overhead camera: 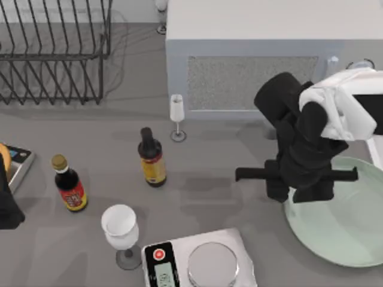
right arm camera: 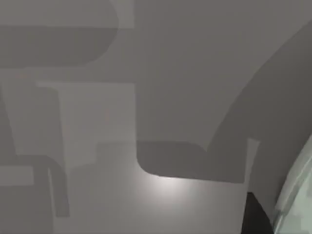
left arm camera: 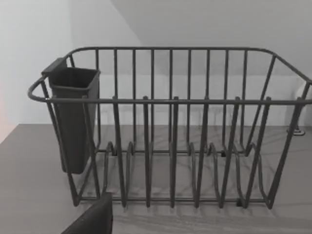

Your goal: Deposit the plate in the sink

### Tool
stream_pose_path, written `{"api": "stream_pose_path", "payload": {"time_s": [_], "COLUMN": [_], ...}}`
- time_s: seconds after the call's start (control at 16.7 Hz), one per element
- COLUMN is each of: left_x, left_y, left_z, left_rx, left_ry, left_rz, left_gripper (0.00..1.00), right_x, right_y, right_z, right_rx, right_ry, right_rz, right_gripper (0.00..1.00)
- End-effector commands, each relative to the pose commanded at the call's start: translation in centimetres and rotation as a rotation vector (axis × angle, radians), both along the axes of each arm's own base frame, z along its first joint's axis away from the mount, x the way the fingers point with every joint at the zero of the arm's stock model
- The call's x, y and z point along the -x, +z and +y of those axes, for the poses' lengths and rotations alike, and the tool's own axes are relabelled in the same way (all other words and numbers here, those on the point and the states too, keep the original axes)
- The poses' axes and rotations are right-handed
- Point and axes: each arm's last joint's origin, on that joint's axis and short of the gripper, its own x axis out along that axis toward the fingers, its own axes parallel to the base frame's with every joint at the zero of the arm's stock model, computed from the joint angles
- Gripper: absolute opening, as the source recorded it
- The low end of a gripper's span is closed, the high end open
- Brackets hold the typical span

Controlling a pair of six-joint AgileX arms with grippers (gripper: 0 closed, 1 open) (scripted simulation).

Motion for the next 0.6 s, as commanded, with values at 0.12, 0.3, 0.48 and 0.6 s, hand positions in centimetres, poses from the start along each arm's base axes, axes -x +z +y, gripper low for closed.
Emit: {"api": "stream_pose_path", "payload": {"time_s": [0.12, 0.3, 0.48, 0.6], "left_x": [0.0, 0.0, 0.0, 0.0], "left_y": [0.0, 0.0, 0.0, 0.0], "left_z": [0.0, 0.0, 0.0, 0.0], "left_rx": [0.000, 0.000, 0.000, 0.000], "left_ry": [0.000, 0.000, 0.000, 0.000], "left_rz": [0.000, 0.000, 0.000, 0.000], "left_gripper": [1.00, 1.00, 1.00, 1.00], "right_x": [-0.4, -1.3, -2.1, -2.2], "right_y": [1.0, 4.4, 10.3, 14.8], "right_z": [0.6, 2.0, 2.9, 2.6], "right_rx": [0.003, 0.006, 0.010, 0.012], "right_ry": [0.007, 0.022, 0.028, 0.022], "right_rz": [0.008, 0.018, 0.027, 0.027], "right_gripper": [0.00, 0.00, 0.00, 0.00]}}
